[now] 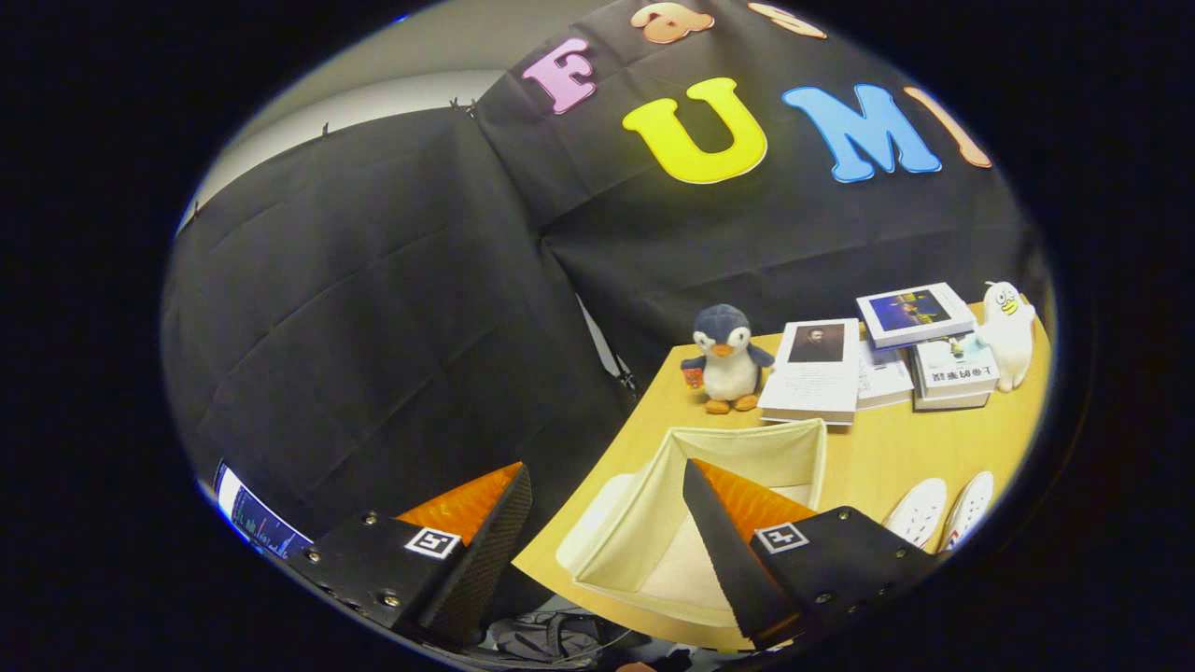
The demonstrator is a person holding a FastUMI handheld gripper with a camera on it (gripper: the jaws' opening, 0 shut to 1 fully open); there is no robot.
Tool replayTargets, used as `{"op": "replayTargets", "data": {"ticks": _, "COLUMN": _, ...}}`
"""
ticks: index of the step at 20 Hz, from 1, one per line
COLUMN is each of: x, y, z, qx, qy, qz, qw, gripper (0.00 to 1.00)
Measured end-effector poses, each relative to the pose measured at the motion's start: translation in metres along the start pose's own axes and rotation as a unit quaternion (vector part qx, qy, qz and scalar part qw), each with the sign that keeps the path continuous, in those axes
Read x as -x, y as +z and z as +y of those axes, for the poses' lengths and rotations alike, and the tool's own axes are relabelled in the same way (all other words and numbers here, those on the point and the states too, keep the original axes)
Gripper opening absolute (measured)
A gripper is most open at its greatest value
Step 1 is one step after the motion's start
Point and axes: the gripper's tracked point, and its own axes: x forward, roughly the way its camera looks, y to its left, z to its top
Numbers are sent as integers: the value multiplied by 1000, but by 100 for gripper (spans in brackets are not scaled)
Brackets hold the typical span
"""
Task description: Open the storage box then place both shoes into the box .Put the left shoe in first, then the right shoe, with the right side of both shoes facing outward in a uniform manner.
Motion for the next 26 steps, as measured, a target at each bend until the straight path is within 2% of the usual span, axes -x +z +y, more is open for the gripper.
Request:
{"op": "replayTargets", "data": {"ticks": 7, "x": 25, "y": 0, "z": -66, "qx": 4, "qy": -59, "qz": -4, "qw": 998, "gripper": 99}}
{"op": "replayTargets", "data": {"ticks": 17, "x": 46, "y": -29, "z": -175, "qx": -21, "qy": -151, "qz": 11, "qw": 988, "gripper": 99}}
{"op": "replayTargets", "data": {"ticks": 26, "x": 55, "y": -67, "z": -249, "qx": -46, "qy": -199, "qz": 50, "qw": 978, "gripper": 99}}
